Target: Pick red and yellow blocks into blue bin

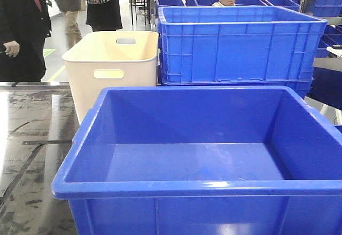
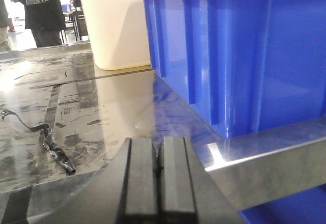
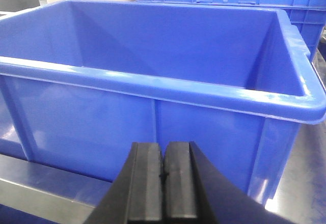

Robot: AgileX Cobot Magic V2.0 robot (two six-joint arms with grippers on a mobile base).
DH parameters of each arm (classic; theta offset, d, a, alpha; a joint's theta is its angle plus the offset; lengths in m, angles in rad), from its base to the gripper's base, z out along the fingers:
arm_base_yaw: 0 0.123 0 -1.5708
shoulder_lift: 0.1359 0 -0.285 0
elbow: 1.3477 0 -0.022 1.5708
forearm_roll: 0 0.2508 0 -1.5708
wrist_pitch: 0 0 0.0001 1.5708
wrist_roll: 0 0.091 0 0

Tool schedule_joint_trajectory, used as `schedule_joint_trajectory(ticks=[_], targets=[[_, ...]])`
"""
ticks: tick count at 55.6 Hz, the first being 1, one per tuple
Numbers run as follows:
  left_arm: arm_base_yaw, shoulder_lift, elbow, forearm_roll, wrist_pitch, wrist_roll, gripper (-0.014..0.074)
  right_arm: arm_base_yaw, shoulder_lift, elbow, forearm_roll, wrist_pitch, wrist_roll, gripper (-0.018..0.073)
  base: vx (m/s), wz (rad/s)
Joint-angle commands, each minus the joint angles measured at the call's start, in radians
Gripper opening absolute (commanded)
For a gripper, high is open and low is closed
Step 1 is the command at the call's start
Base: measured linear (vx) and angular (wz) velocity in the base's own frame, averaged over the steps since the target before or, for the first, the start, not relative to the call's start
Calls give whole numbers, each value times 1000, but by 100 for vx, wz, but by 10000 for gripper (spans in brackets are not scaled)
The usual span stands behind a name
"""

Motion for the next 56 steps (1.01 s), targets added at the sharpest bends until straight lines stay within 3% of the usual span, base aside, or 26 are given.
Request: schedule_joint_trajectory(ticks=[1, 24, 31, 37, 43, 49, 56], targets=[[1, -16, -16, -2, -81, -7, 1, -2, 7, -28, 2, -81, -3, -10, 0, 0], [1, -16, -16, -2, -81, -7, 2, -4, 3, -1, -10, -98, 0, -10, 0, 0], [1, -16, -16, -2, -81, -7, 2, -4, -52, 158, -55, -245, 89, -10, 0, 0], [1, -16, -16, -2, -81, -7, 2, -6, -132, 315, -153, -412, 188, -10, 0, 0], [1, -16, -16, -2, -81, -7, 2, -46, -211, 445, -179, -513, 224, -10, 0, 0], [1, -16, -16, -2, -81, -7, 2, -94, -276, 523, -178, -545, 233, -10, 0, 0], [1, -16, -16, -2, -81, -7, 2, -133, -324, 518, -193, -465, 214, -10, 0, 0]])
